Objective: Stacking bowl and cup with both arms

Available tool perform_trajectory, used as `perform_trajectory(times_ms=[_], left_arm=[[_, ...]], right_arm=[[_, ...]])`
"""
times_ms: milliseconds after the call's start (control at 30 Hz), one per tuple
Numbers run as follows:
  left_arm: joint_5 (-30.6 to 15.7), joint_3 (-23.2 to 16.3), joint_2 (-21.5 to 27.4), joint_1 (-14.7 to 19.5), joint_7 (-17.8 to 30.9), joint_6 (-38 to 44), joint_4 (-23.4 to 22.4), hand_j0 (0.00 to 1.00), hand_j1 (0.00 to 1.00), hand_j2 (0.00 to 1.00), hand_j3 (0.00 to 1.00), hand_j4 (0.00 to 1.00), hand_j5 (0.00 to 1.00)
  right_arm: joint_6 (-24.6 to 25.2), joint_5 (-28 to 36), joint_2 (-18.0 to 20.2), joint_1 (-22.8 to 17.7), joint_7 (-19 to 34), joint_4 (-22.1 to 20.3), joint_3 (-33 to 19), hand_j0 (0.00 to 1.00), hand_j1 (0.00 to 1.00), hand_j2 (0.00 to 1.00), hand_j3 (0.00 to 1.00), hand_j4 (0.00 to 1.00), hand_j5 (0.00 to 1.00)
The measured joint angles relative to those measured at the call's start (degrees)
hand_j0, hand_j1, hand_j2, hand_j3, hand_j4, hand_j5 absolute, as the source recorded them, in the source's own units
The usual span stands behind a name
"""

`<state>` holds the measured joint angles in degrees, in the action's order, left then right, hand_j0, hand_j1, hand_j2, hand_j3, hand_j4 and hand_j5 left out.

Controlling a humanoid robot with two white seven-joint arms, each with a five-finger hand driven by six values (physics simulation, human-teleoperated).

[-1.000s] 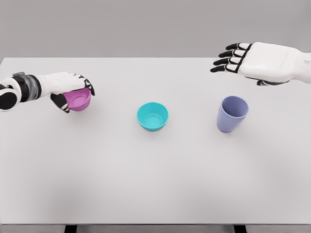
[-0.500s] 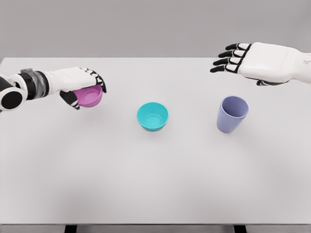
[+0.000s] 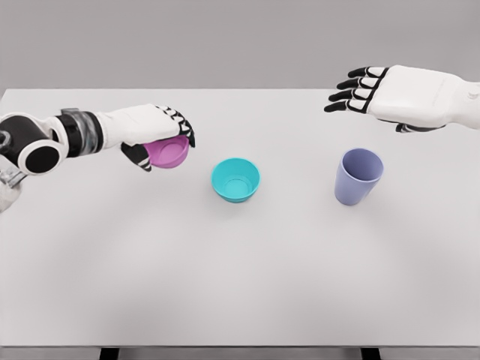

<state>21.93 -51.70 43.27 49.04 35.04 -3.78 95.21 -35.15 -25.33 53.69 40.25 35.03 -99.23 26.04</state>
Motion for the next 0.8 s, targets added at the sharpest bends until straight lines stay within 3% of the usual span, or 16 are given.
perform_trajectory(times_ms=[800], left_arm=[[1.8,-2.0,-9.8,-0.1,0.0,0.0,1.3,0.71,0.71,0.71,0.71,0.71,0.71]], right_arm=[[0.0,0.0,-0.1,0.0,0.0,0.0,-0.1,1.0,1.0,1.0,1.0,1.0,1.0]])
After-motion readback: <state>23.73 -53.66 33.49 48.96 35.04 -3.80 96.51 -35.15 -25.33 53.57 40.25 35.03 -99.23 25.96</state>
